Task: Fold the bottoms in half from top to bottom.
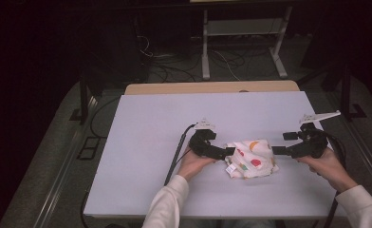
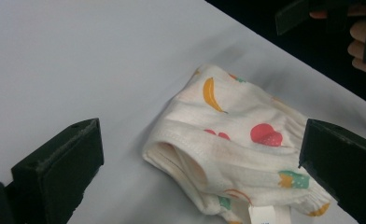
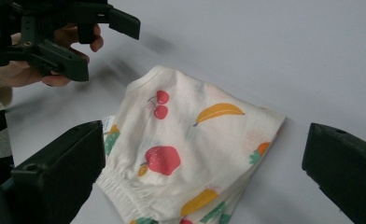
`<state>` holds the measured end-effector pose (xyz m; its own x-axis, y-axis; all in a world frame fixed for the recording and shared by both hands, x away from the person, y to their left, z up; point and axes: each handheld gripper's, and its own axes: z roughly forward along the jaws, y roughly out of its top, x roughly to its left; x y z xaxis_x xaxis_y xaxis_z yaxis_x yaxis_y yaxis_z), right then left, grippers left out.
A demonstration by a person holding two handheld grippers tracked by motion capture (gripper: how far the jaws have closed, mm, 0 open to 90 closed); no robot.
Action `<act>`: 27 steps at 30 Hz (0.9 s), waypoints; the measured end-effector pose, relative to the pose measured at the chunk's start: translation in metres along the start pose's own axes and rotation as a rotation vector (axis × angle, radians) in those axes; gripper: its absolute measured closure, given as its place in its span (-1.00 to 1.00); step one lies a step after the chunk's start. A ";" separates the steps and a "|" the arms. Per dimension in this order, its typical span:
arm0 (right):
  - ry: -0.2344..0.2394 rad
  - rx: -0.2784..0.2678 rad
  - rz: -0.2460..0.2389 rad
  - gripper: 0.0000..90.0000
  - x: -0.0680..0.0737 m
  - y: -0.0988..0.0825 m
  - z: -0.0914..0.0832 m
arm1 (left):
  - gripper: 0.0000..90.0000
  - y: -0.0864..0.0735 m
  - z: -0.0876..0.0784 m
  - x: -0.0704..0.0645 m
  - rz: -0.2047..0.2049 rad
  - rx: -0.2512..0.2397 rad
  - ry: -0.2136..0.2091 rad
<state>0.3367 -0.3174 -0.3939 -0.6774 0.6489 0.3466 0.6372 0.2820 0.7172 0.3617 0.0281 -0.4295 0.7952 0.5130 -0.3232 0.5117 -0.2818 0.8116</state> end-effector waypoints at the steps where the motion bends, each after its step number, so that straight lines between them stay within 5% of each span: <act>1: -0.001 0.000 0.001 -1.00 -0.002 0.001 0.000 | -1.00 0.001 0.000 0.000 0.005 0.005 0.003; 27: -0.022 -0.008 0.006 -1.00 -0.033 0.027 0.010 | -1.00 0.022 0.003 0.015 0.022 0.049 0.008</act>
<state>0.3799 -0.3242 -0.3923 -0.6652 0.6662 0.3371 0.6379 0.2725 0.7203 0.3859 0.0267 -0.4175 0.8038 0.5125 -0.3020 0.5098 -0.3318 0.7937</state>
